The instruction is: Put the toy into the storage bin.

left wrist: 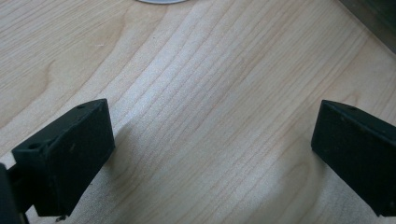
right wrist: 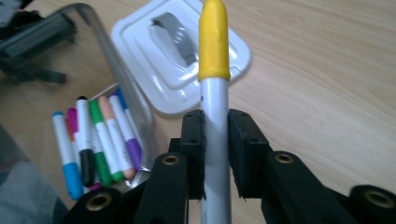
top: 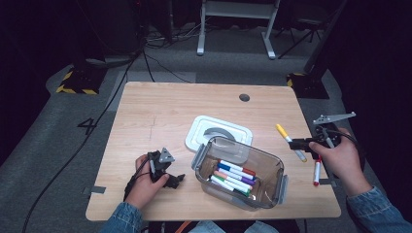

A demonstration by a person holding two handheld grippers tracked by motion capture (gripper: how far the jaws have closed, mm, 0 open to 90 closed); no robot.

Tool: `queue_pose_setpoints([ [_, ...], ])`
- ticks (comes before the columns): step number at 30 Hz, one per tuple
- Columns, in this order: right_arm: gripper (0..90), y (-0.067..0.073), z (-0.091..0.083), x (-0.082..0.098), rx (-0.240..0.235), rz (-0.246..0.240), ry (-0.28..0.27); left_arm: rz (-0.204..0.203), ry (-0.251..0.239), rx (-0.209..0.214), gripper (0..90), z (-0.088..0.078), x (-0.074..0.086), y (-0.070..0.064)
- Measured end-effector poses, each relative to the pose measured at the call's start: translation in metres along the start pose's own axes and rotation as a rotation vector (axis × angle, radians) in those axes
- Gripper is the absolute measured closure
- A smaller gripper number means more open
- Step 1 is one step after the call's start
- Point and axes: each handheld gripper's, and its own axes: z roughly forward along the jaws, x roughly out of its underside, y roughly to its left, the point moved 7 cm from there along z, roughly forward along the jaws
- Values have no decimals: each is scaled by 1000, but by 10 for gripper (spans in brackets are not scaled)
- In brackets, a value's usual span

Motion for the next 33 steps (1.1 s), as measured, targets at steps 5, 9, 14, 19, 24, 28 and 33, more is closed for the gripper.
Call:
queue_pose_setpoints([
  [5,770,32,-1,-10,-58,-69,7,0,0,0,0,0,0,0],
  [9,770,50,0,-14,-93,-105,14,0,0,0,0,0,0,0],
  [14,770,81,6,-19,-158,-159,35,0,0,0,0,0,0,0],
  [19,770,103,13,-20,-198,-203,69,5,-3,6,0,0,-1,0],
  [24,770,120,24,-20,-228,-239,114,13,-1,9,0,1,-1,1],
  [28,770,130,38,-16,-243,-257,160,14,-1,12,0,2,-2,2],
  [33,770,138,50,-12,-259,-274,201,14,-1,12,0,2,-2,2],
])
